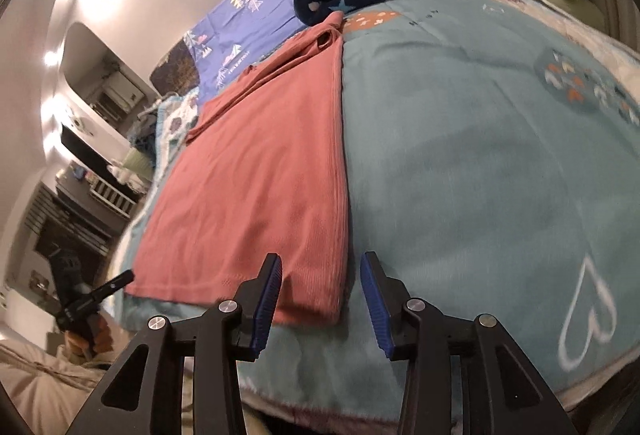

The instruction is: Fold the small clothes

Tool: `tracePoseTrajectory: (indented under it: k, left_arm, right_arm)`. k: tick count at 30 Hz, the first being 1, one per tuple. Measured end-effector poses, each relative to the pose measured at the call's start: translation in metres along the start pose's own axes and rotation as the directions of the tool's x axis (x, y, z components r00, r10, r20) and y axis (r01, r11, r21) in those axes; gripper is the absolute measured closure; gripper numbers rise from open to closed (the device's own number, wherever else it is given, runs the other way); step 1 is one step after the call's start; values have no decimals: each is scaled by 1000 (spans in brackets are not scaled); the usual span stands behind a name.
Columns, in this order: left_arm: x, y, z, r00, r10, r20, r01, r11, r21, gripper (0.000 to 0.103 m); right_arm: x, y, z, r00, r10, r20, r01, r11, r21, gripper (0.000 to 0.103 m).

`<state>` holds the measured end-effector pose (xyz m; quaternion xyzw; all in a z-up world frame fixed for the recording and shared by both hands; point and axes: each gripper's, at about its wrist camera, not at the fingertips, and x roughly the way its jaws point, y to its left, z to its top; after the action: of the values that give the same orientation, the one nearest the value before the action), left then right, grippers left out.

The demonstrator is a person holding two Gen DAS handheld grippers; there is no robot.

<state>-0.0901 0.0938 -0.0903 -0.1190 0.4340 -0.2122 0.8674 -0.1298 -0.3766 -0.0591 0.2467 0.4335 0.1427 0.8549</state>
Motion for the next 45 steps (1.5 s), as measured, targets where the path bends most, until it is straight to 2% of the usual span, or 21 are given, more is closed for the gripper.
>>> tracePoseTrajectory:
  k: [2, 4, 6, 7, 8, 11, 13, 16, 21, 24, 26, 28, 30, 32, 35, 36, 37, 38, 39, 40, 45]
  left_arm:
    - [1, -3, -2, 1000, -20, -4, 20, 1000, -17, 51]
    - [7, -2, -3, 998, -53, -17, 52, 997, -48, 90]
    - [10, 1, -6, 998, -66, -12, 65, 994, -93, 95]
    - [10, 4, -7, 997, -77, 0, 76, 990, -116, 96]
    - [8, 4, -7, 997, -81, 10, 81, 989, -124, 96]
    - [-14, 0, -8, 997, -30, 76, 37, 995, -93, 97]
    - [-29, -1, -9, 995, -13, 101, 21, 997, -78, 97]
    - [-34, 7, -11, 995, -6, 97, 15, 996, -91, 97]
    - [-18, 13, -20, 999, -14, 45, 20, 990, -143, 96]
    - [-18, 19, -23, 999, -12, 39, 19, 984, -178, 88]
    - [-21, 21, -24, 999, -21, 40, 28, 979, -201, 77]
    - [-24, 18, -26, 999, -33, 38, 40, 982, -185, 53]
    - [-23, 9, -27, 999, -44, 29, 48, 989, -138, 38]
    - [-17, 1, -26, 999, -24, 28, 26, 996, -91, 35]
    - [-7, -5, -23, 1000, 3, 24, -2, 998, -55, 36]
    - [-7, -6, -22, 999, 1, 33, 1, 999, -48, 50]
    - [-6, -5, -21, 999, -13, 32, 15, 999, -43, 80]
    - [-4, -2, -20, 999, -33, 15, 33, 998, -55, 92]
    - [-1, 4, -19, 998, -55, 3, 55, 994, -93, 92]
    - [-1, 6, -20, 998, -68, 8, 69, 992, -110, 93]
    - [-21, -3, -17, 996, -63, 63, 68, 995, -74, 94]
  right_arm:
    - [1, -3, -2, 1000, 28, 2, -28, 999, 22, 57]
    - [6, -5, 1, 998, 57, -2, -57, 998, 39, 56]
    - [10, -4, 3, 998, 66, -7, -65, 997, 51, 58]
    - [11, -1, 4, 998, 63, -3, -63, 997, 49, 87]
    - [11, 0, 5, 998, 58, 0, -58, 997, 59, 99]
    - [-10, 2, 1, 995, 46, 88, -51, 997, 58, 99]
    - [-22, -4, -1, 994, 45, 103, -53, 996, 72, 99]
    - [-19, -7, -3, 997, 34, 75, -39, 997, 66, 99]
    - [-16, -14, -12, 998, 31, 49, -35, 995, 90, 94]
    - [-24, -21, -14, 997, 29, 66, -36, 994, 103, 88]
    - [-28, -20, -13, 997, 12, 76, -18, 996, 88, 75]
    - [-27, -16, -14, 998, 17, 65, -21, 998, 61, 65]
    - [-21, -12, -15, 999, 29, 42, -30, 999, 42, 58]
    - [-12, -9, -15, 999, 42, 18, -43, 999, 30, 56]
    - [-1, -6, -7, 998, 60, 16, -60, 998, 28, 55]
    - [1, -6, -5, 997, 70, 14, -70, 997, 31, 55]
    - [3, -7, -3, 997, 77, 9, -77, 996, 34, 56]
    - [6, -9, -2, 997, 74, 5, -74, 997, 33, 66]
    - [7, -9, 0, 998, 61, 5, -61, 998, 30, 78]
    - [8, -10, 1, 999, 50, -4, -50, 998, 31, 99]
    - [-11, -16, 1, 982, 179, 66, -185, 978, 95, 99]
